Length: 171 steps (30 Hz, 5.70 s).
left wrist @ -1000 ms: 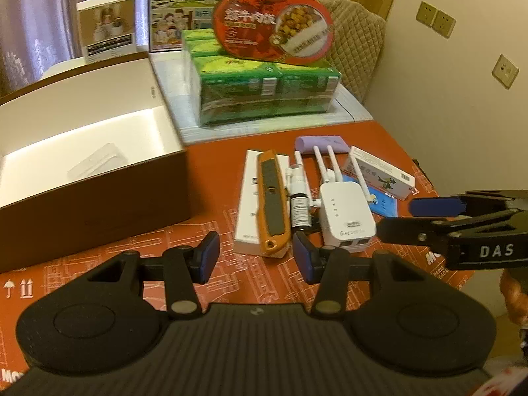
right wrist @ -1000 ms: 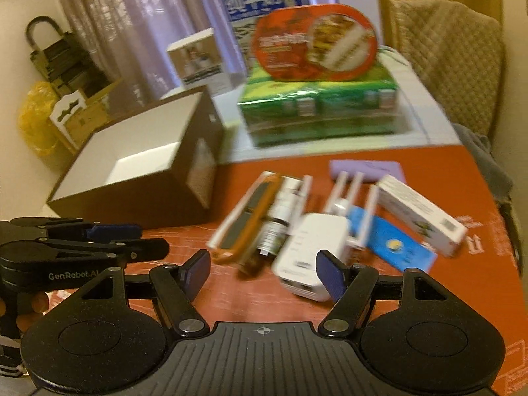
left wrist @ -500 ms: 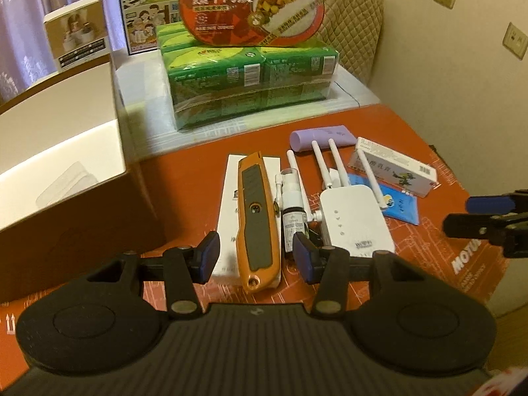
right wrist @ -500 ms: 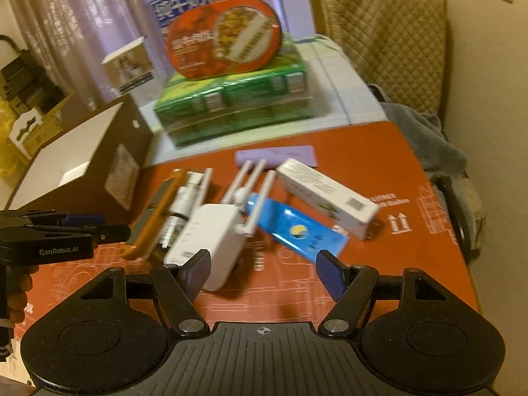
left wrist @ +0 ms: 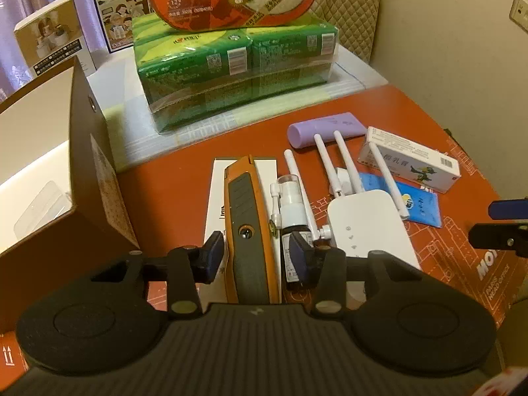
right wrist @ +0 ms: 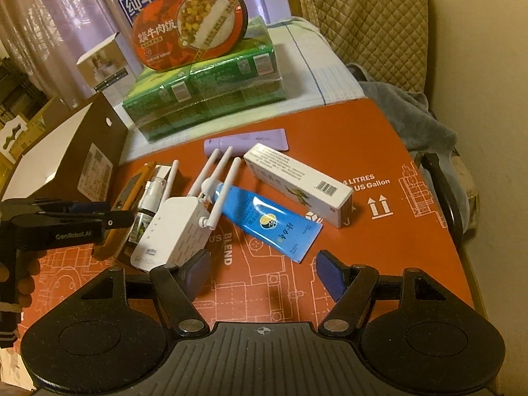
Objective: Organize rigid objects
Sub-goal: 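Withdraw both tools from the box toward the remaining items, then grasp the white wifi router with the right tool while the left tool grasps the orange knife, then carry the router and knife into the brown box and release them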
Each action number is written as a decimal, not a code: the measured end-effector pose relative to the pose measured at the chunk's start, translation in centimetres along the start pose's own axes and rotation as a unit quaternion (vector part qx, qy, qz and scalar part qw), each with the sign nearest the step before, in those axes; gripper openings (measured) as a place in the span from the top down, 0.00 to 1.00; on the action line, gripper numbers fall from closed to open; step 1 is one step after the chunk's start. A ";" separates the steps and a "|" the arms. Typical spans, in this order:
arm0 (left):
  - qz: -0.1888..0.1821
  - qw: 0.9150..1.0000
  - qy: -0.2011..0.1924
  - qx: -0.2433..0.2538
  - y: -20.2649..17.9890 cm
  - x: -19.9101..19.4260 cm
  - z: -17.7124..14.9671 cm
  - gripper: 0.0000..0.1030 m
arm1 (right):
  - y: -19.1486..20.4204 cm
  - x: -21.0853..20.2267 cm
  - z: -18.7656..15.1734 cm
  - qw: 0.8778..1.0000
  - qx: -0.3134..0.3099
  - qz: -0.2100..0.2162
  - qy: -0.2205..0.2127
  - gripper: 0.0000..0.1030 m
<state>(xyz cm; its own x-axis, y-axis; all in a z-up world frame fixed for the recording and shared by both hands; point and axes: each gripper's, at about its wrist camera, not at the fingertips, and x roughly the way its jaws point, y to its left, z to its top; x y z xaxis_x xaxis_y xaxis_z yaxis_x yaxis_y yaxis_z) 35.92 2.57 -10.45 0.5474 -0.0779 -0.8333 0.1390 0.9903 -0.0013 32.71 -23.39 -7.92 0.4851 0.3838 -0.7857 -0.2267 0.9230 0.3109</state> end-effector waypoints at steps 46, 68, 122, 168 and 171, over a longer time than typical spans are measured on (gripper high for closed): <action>-0.009 0.999 -0.032 -0.030 4.0 -3.7 -1.7 0.71 | 2.6 9.1 1.5 0.973 0.199 0.098 0.070 0.34; -0.012 0.997 -0.047 -0.054 6.0 -6.7 -3.7 0.71 | 4.1 5.6 0.9 0.977 0.178 0.114 0.013 0.71; 0.120 0.969 -0.118 -0.182 28.4 -14.9 -2.1 0.71 | 29.0 9.6 12.0 0.981 -0.031 0.187 -0.032 0.72; 0.134 0.974 0.002 -0.184 35.2 -5.4 -2.2 0.61 | 33.7 18.0 11.8 0.983 -0.177 0.041 -0.009 0.36; 0.133 0.973 0.001 -0.190 34.8 -6.1 -2.4 0.61 | 33.4 17.4 11.5 0.984 -0.170 0.049 -0.010 0.34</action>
<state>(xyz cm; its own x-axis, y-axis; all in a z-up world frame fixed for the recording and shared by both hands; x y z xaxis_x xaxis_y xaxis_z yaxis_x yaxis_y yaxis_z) 35.42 37.80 -6.78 0.5201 0.1865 -0.8335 -0.3223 0.9466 0.0107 43.31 14.42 -5.01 0.4625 0.4745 -0.7490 -0.5419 0.8199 0.1848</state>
